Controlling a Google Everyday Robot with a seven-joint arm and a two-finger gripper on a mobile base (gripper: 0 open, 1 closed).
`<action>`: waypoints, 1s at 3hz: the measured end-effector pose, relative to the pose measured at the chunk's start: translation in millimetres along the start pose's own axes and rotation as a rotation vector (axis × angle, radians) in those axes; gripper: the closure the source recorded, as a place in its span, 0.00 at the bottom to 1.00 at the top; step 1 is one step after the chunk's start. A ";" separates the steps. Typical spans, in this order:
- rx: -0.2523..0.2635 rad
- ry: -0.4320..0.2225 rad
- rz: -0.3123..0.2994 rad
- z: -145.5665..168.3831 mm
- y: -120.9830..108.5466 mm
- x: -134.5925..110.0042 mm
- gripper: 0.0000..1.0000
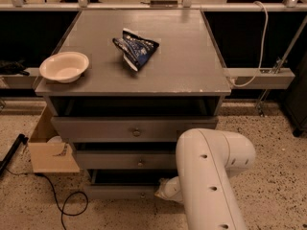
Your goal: Open bottom drawer
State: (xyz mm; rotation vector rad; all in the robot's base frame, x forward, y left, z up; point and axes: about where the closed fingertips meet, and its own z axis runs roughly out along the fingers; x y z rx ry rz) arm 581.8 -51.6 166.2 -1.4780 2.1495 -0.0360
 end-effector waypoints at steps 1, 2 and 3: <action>0.000 0.000 0.000 0.0 0.0 0.0 0.13; 0.000 0.000 0.000 0.0 0.0 0.0 0.00; 0.000 0.000 0.000 0.0 0.0 0.0 0.19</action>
Offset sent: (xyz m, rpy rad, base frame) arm 0.0000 0.0000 0.0000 0.0000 0.0000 0.0000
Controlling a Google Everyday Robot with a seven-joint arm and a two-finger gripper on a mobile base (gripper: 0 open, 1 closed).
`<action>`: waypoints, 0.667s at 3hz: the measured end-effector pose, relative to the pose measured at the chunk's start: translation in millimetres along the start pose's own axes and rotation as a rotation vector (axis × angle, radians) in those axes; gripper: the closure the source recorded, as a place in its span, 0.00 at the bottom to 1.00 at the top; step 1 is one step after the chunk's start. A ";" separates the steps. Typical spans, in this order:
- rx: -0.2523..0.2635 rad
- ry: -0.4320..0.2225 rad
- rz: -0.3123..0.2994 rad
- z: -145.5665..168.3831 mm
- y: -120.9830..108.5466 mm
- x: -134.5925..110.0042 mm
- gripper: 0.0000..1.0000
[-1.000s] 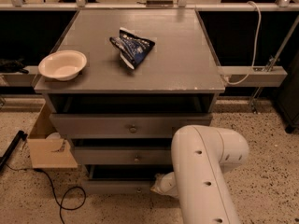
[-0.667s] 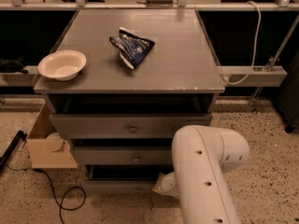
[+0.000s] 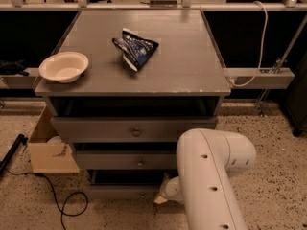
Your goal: Open bottom drawer
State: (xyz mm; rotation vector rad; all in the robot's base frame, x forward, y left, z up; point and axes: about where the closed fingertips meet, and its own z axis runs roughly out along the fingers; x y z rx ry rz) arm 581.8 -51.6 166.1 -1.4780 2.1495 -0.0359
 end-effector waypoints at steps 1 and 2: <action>0.000 0.000 0.000 0.0 0.0 0.0 0.42; -0.002 0.006 0.015 -5.9 10.3 11.2 0.66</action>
Offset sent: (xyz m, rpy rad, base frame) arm -0.0338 -0.0190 -0.0049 0.0030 0.0182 -0.0365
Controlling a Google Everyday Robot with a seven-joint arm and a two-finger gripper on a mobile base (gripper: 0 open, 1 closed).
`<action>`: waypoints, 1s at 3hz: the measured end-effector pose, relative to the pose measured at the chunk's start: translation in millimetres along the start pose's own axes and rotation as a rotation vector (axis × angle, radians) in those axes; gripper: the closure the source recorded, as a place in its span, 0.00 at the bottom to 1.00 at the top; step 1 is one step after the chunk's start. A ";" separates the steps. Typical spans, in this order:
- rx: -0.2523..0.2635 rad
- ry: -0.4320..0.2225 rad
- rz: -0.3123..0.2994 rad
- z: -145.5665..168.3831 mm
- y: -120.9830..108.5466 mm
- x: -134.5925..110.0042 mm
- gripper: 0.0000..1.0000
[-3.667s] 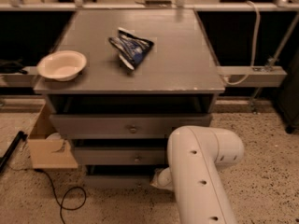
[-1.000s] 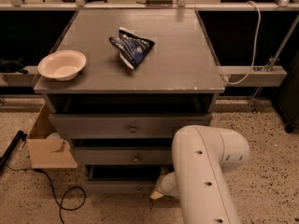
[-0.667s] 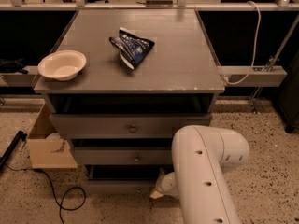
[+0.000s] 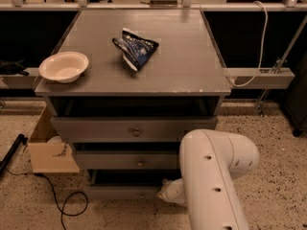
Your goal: Open bottom drawer
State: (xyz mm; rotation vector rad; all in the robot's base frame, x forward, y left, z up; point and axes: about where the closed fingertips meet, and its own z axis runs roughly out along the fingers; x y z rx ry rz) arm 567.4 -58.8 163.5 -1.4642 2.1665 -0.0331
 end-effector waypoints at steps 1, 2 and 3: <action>-0.001 0.000 0.024 -10.1 15.7 10.2 0.96; -0.001 0.000 0.024 -13.1 14.7 8.8 1.00; -0.001 0.000 0.024 -13.1 14.7 8.8 0.81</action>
Offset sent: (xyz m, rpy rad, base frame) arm -0.2058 -0.0494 -0.0211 0.0688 0.1045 -0.1921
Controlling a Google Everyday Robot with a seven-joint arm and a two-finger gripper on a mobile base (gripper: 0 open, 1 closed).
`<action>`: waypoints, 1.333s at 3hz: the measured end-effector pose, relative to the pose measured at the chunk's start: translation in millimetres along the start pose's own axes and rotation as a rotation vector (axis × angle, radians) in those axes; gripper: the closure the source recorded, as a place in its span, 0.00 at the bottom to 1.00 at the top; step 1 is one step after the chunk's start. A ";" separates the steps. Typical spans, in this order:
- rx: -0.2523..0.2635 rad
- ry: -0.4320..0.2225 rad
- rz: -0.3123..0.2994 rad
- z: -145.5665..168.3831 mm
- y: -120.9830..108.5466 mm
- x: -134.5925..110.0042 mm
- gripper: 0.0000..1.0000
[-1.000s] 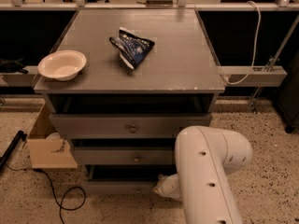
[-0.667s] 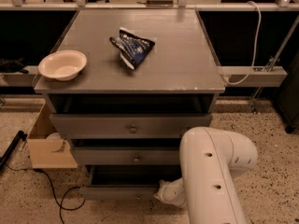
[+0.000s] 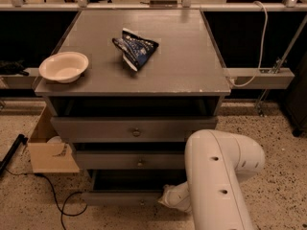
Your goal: Open bottom drawer
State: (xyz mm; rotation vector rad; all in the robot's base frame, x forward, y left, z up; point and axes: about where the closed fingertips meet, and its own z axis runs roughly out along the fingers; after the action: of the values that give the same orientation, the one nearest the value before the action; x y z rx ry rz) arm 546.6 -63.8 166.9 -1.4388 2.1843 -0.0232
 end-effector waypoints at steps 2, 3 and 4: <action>0.000 0.000 0.000 0.0 0.0 0.0 0.27; 0.000 0.000 0.000 0.0 0.0 0.0 0.31; 0.000 0.000 0.000 0.0 0.1 0.0 0.53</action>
Offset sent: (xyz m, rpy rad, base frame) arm 0.0000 0.0000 0.0000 0.0000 0.0000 0.0000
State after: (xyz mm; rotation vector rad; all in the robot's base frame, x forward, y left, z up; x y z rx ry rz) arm 546.6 -63.8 166.8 -1.4389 2.1843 -0.0230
